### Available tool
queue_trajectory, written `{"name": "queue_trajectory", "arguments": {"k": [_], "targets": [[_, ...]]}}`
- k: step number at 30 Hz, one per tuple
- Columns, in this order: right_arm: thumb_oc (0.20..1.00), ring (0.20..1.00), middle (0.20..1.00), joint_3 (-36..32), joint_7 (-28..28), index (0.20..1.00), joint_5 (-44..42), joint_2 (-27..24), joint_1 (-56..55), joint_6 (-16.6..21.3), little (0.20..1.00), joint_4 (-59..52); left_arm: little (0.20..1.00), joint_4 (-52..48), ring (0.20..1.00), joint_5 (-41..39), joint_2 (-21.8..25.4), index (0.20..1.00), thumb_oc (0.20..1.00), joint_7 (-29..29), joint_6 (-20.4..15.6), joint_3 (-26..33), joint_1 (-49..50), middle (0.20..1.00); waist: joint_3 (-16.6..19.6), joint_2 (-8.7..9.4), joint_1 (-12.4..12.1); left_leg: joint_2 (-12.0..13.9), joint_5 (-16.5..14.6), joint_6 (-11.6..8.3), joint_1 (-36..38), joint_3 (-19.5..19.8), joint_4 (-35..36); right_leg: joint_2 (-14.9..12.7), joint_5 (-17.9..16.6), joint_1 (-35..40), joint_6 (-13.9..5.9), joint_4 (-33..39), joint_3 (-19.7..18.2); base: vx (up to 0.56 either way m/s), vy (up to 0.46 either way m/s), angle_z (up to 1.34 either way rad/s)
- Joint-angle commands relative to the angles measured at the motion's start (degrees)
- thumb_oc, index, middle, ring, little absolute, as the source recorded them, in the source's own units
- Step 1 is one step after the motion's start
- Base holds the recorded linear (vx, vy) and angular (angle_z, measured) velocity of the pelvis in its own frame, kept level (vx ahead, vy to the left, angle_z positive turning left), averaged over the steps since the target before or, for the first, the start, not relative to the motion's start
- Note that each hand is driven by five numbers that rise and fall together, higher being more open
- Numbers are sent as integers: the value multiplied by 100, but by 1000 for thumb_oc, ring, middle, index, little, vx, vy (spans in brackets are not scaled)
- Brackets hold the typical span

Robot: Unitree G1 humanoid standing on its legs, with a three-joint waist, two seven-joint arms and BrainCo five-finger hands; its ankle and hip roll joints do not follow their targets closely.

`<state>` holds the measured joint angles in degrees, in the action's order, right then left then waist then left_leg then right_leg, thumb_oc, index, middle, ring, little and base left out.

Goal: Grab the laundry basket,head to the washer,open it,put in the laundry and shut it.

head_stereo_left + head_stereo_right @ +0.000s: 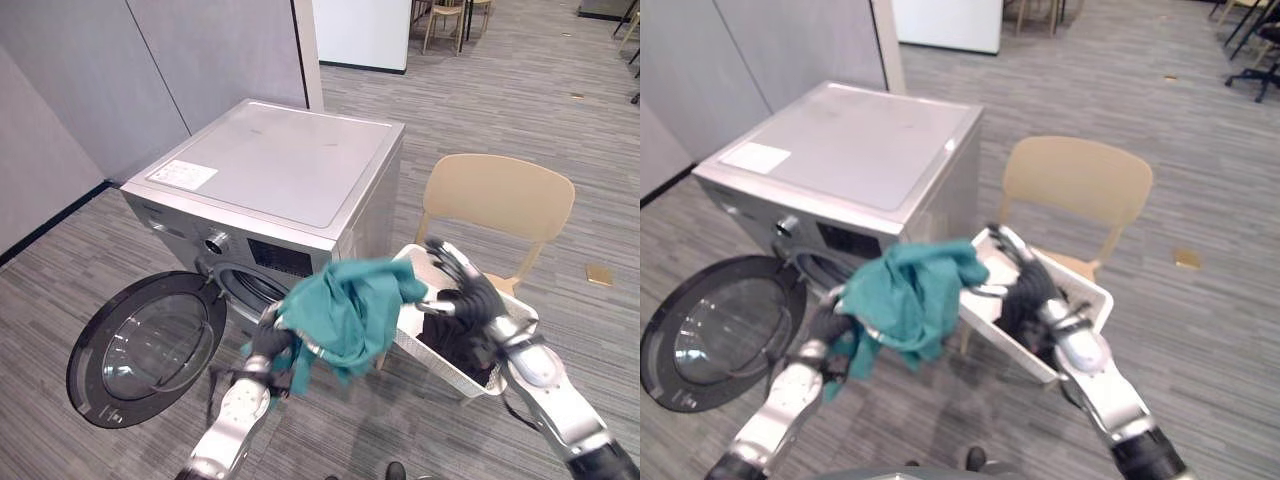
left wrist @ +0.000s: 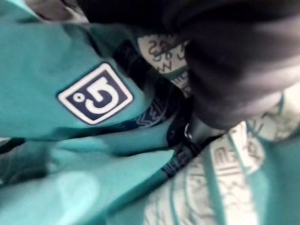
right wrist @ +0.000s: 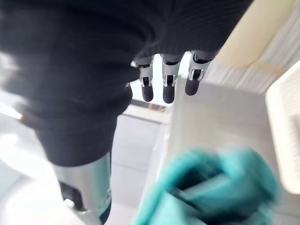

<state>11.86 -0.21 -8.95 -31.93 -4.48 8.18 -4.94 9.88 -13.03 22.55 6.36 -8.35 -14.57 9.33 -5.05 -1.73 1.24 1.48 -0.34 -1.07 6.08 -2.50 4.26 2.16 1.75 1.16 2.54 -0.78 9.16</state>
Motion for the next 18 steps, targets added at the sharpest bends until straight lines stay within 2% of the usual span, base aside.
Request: {"name": "queue_trajectory", "arguments": {"k": [1,6,7,10,14,15,16,18], "targets": [[1000,1000,1000,-154,113,1000,686,-54,-267,26,1000,249,200,437,200,-205,159,200,200,-223,-137,487,-89,200,114,337,-80,11,-48,-128,-285,43,15,-380,682,383,-695,-101,-269,0,0,0],[1000,1000,1000,-192,291,1000,923,-67,-473,-27,1000,1104,200,1276,200,-224,55,200,200,-335,-20,912,183,200,-8,343,-141,-3,-89,-115,-424,119,-224,-393,693,348,-675,-119,-262,-39,-26,2],[1000,1000,1000,-61,308,1000,983,-36,-407,-36,1000,1508,200,1735,200,-233,2,200,200,-297,25,1012,147,200,-122,345,-196,-18,-105,-129,-568,158,-401,-406,703,303,-646,-148,-244,-86,-18,10],[1000,1000,1000,96,275,1000,1071,28,-281,-41,1000,1940,200,2118,200,-225,0,200,200,-240,40,1096,63,200,-236,359,-236,-34,-128,-154,-762,205,-617,-415,717,243,-611,-178,-198,-99,-27,21],[1000,1000,1000,321,106,1000,1071,291,-61,-109,1000,2692,200,2597,200,-560,-100,200,200,-1,25,1245,-164,200,-610,435,-408,-97,-103,-284,-1485,233,-1347,-469,832,144,-483,-230,126,-129,-38,51],[1000,1000,1000,321,105,1000,1071,292,-56,-107,1000,2696,200,2598,200,-560,-99,200,200,-1,25,1246,-168,200,-594,434,-396,-99,-87,-282,-1510,244,-1343,-469,820,124,-484,-225,137,-39,-22,88],[1000,1000,1000,321,5,1000,1076,399,-58,-143,1000,2887,200,2596,200,-604,-128,200,200,63,2,1239,-227,200,-670,465,-435,8,-41,-280,-1722,-64,-1461,-518,886,182,-467,-184,425,-6,-3,68],[1000,1000,1000,322,-77,1000,1079,471,-55,-205,1000,3062,200,2559,200,-619,-149,200,200,100,-6,1265,-252,200,-682,491,-453,208,96,-228,-1899,-501,-1347,-581,864,238,-489,-92,733,28,22,80]]}}
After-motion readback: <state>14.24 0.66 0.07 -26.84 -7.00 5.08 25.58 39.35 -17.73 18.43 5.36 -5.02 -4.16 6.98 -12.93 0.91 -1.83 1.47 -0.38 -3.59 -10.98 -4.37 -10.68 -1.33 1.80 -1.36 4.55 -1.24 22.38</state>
